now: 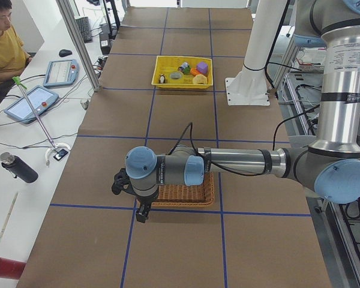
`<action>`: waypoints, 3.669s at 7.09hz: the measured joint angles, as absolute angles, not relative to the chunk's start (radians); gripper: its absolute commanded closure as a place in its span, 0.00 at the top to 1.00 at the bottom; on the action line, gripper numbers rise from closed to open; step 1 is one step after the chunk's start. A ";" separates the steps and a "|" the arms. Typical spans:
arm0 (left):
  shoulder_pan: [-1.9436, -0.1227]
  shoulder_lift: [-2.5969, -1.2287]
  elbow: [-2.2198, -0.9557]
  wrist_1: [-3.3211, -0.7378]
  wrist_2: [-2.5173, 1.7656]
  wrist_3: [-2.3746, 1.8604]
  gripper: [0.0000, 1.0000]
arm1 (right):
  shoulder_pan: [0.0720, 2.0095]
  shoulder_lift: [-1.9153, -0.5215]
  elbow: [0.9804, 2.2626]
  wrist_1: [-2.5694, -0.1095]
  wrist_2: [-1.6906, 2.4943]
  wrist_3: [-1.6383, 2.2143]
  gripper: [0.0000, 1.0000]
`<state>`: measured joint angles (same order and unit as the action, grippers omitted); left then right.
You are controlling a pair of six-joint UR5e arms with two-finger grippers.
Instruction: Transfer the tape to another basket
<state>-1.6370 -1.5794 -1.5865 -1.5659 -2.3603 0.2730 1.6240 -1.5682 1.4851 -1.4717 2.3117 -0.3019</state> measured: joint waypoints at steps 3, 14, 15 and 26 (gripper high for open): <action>-1.638 -1.588 -1.591 -1.567 -2.360 0.270 0.99 | 1.623 -1.577 1.540 -1.305 2.348 -0.299 1.00; -1.638 -1.628 -1.489 -1.852 -2.359 0.270 0.99 | 1.119 -1.305 1.832 -1.188 2.326 0.447 0.99; -1.638 -1.628 -1.480 -1.864 -2.359 0.270 0.99 | 1.012 -1.256 1.843 -1.194 2.223 0.558 0.95; -1.638 -1.629 -1.370 -1.994 -2.359 0.268 0.99 | 0.558 -0.984 1.664 -1.442 1.818 0.848 0.59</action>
<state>-1.6383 -1.6291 -1.3703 -1.9940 -2.3593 0.2685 0.5584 -0.9836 1.6635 -1.4417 1.8184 0.8484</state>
